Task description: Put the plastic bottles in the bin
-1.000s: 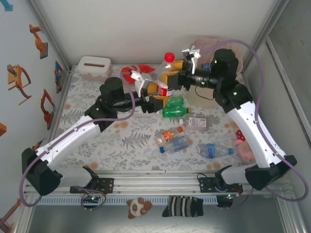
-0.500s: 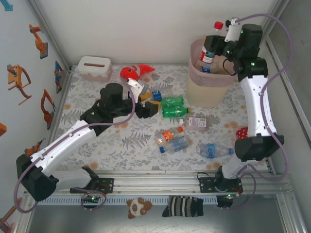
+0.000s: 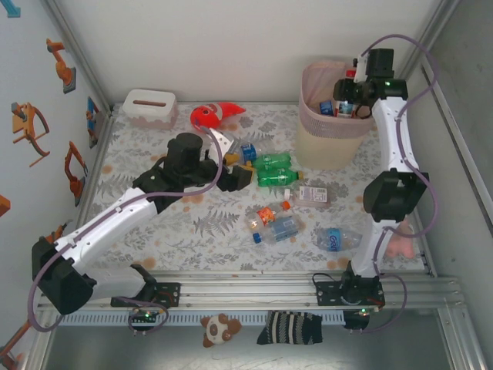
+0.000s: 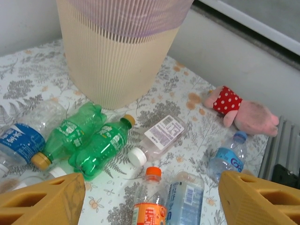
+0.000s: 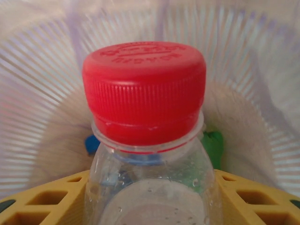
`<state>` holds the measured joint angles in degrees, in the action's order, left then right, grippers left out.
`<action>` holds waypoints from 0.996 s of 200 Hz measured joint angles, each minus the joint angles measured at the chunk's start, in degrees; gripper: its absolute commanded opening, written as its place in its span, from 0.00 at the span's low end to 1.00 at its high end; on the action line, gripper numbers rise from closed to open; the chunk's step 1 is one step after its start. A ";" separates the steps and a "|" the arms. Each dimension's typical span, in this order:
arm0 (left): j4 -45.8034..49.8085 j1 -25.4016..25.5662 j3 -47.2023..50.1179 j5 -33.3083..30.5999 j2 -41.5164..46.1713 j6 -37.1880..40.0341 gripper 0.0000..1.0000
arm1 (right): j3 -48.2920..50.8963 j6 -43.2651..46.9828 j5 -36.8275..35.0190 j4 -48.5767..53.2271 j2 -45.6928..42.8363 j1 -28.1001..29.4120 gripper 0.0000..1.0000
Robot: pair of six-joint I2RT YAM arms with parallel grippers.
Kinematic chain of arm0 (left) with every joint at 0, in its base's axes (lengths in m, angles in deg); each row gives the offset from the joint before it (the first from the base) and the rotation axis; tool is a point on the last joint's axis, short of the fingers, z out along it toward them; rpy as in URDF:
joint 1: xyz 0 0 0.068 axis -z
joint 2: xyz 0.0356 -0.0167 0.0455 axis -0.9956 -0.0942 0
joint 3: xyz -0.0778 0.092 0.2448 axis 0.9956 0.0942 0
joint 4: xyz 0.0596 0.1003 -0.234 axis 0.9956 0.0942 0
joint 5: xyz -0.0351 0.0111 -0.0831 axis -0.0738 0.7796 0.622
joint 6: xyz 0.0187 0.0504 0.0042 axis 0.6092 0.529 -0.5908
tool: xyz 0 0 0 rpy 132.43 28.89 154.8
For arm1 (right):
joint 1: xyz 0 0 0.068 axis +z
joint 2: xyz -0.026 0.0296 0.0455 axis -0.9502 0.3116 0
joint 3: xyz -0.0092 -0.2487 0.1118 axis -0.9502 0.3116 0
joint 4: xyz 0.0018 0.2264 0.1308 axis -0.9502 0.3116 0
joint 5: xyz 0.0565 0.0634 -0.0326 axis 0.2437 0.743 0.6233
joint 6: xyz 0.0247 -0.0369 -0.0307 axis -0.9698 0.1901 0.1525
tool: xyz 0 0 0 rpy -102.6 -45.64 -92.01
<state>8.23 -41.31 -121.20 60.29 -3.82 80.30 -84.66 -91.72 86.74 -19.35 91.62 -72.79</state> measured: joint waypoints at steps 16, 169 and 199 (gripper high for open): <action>0.87 0.00 -0.09 0.09 -1.18 0.24 0.74 | -0.04 0.68 -0.66 1.99 2.12 -0.04 0.59; 10.69 0.61 -3.08 1.75 -10.36 1.66 0.73 | -1.27 1.81 -2.86 7.26 7.65 -0.04 0.83; 11.37 0.98 -3.30 1.77 -11.08 1.88 0.73 | -1.68 1.53 -2.19 7.65 4.31 -0.04 0.83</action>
<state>19.59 -40.32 -124.50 62.06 -14.90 82.18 -86.34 -90.19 84.56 -11.70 95.92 -72.84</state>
